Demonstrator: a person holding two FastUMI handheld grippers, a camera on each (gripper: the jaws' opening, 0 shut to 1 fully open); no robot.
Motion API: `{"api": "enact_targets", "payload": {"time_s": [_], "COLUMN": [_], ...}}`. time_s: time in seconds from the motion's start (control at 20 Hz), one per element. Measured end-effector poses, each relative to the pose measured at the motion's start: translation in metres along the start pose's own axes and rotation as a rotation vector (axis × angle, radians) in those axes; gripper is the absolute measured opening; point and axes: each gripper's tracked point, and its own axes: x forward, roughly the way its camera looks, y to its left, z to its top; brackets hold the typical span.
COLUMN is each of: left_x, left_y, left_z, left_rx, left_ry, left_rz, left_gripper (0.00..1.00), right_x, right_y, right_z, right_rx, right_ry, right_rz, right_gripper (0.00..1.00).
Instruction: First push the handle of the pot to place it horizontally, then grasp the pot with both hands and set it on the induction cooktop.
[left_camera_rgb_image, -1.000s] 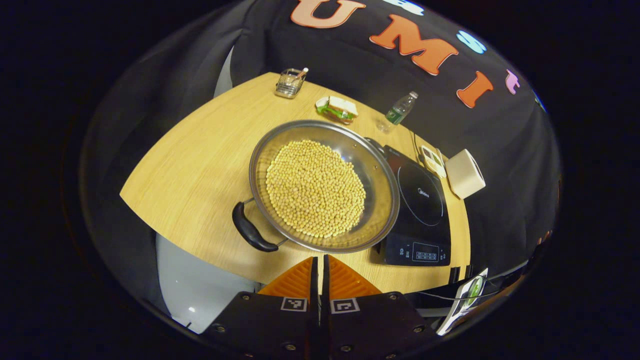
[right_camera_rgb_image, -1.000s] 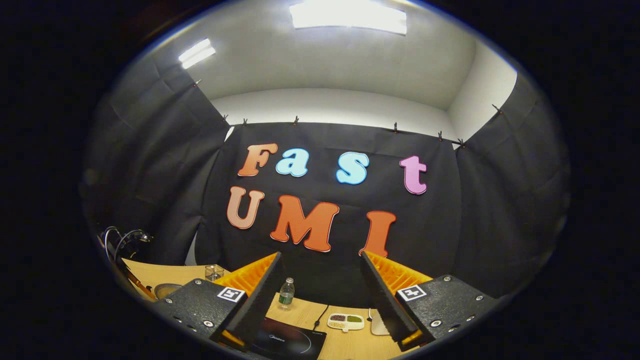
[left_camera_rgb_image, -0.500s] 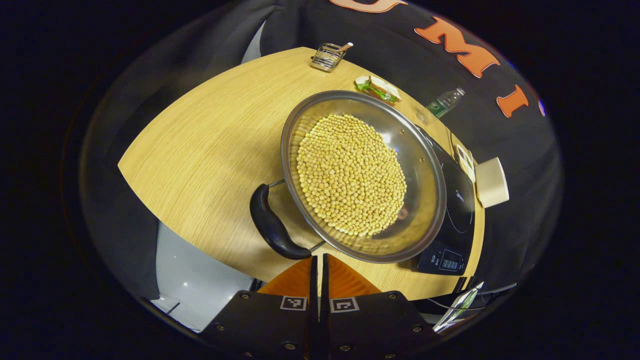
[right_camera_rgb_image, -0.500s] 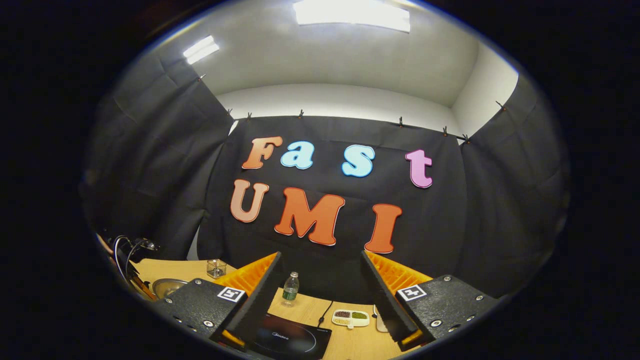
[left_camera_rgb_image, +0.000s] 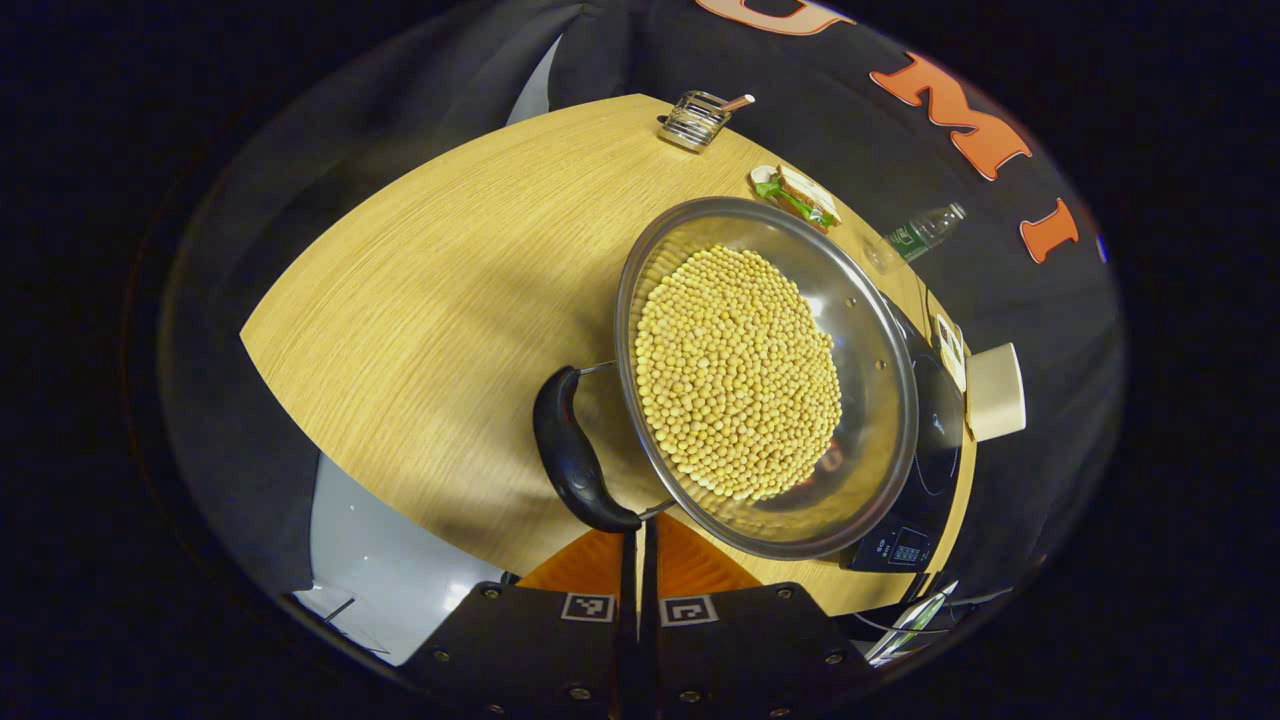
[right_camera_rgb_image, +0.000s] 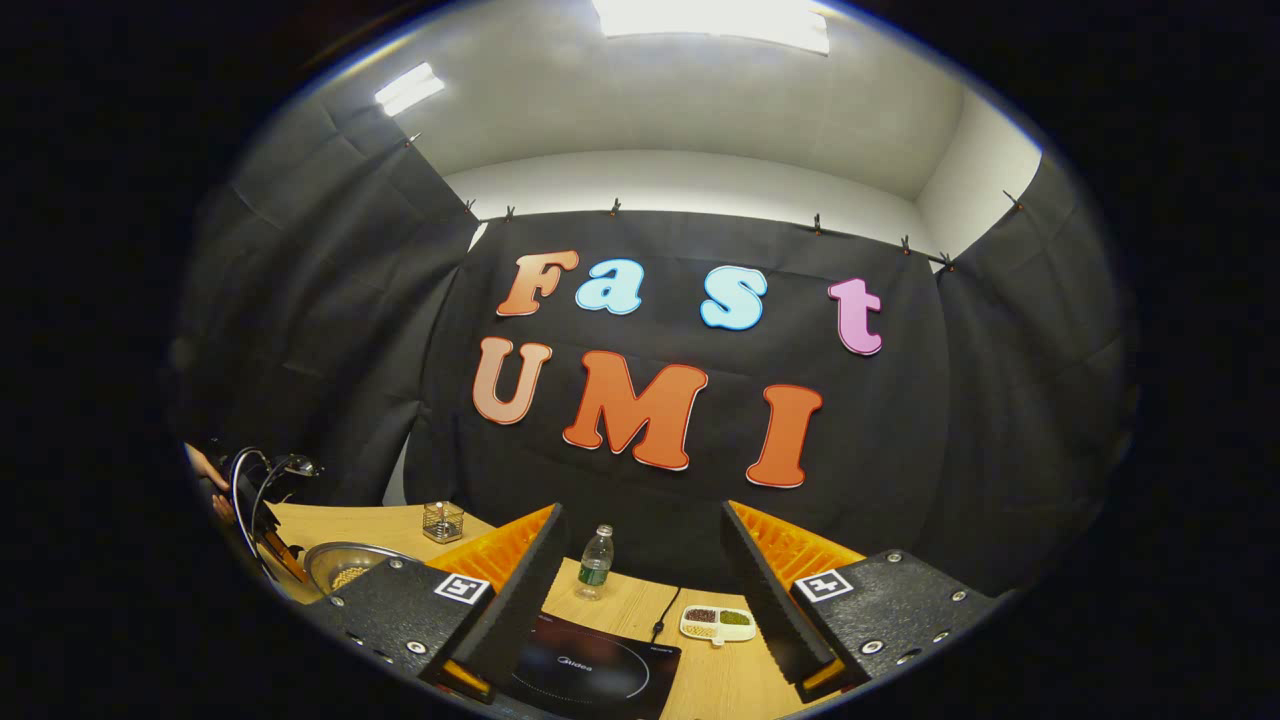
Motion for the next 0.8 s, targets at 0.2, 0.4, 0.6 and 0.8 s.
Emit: {"api": "enact_targets", "payload": {"time_s": [0.2,0.4,0.6,0.8], "left_x": [0.006,0.006,0.008,0.013], "left_y": [0.013,0.026,0.035,0.043], "left_z": [0.015,0.027,0.042,0.061], "left_rx": [0.022,0.053,0.083,0.155], "left_ry": [-0.023,-0.031,-0.041,-0.078], "left_rz": [0.031,0.068,0.089,0.129], "left_gripper": [0.02,0.03,0.04,0.05], "right_x": [0.007,0.013,0.019,0.018], "right_y": [0.012,0.030,0.045,0.055], "right_z": [-0.022,-0.042,-0.061,-0.078], "right_rx": [0.023,0.033,0.042,0.059], "right_ry": [0.048,0.097,0.143,0.180], "right_rz": [0.021,0.058,0.088,0.121], "right_gripper": [0.95,0.95,0.95,0.96]}}
